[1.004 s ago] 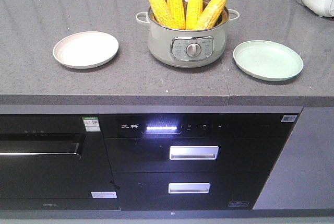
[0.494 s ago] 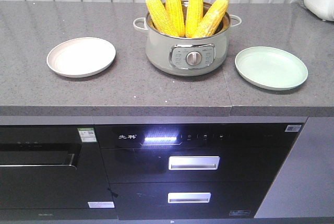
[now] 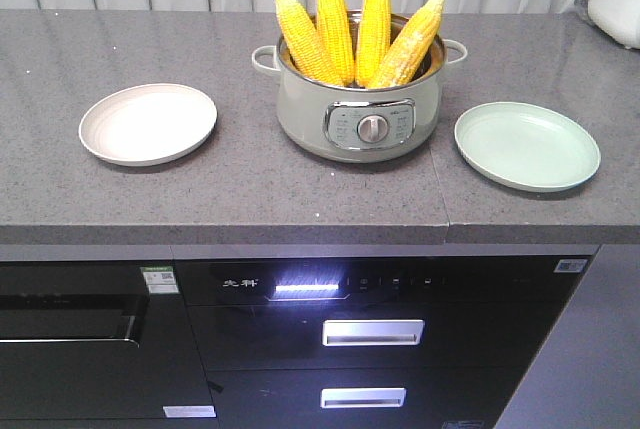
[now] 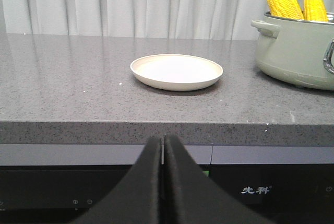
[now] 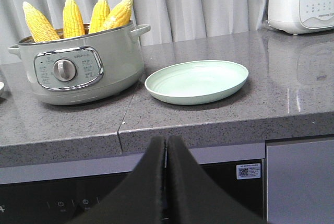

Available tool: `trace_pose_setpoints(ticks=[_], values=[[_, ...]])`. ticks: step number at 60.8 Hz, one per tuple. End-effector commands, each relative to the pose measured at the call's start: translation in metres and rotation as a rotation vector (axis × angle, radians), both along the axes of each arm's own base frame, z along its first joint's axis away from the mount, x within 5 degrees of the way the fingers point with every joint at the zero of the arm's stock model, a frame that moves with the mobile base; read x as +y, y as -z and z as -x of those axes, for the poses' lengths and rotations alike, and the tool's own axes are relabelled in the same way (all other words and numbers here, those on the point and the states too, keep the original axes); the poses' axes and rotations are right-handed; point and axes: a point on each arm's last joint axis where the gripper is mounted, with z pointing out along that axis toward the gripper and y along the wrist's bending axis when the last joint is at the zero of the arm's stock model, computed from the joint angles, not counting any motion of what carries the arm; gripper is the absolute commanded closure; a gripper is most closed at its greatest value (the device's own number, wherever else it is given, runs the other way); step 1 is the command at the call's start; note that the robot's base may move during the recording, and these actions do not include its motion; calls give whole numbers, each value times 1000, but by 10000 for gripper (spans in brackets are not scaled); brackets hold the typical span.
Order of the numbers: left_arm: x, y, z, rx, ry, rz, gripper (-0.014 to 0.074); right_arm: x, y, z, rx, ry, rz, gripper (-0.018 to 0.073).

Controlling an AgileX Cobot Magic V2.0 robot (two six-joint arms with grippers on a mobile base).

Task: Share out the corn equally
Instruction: 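Drive up close to the counter edge facing the pot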

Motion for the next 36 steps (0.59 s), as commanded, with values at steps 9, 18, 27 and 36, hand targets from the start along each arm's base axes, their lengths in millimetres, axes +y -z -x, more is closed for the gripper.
trace_pose_setpoints(ticks=[9, 18, 27, 36], values=[[0, -16, 2, -112, 7, 16, 603, 1, -1, 0, -57, -12, 11, 561], [0, -16, 2, -112, 7, 16, 603, 1, -1, 0, -57, -12, 11, 561], [0, -16, 2, -112, 7, 16, 603, 1, -1, 0, -57, -12, 11, 561], [0, -16, 2, -112, 7, 16, 603, 1, -1, 0, -57, -12, 11, 561]])
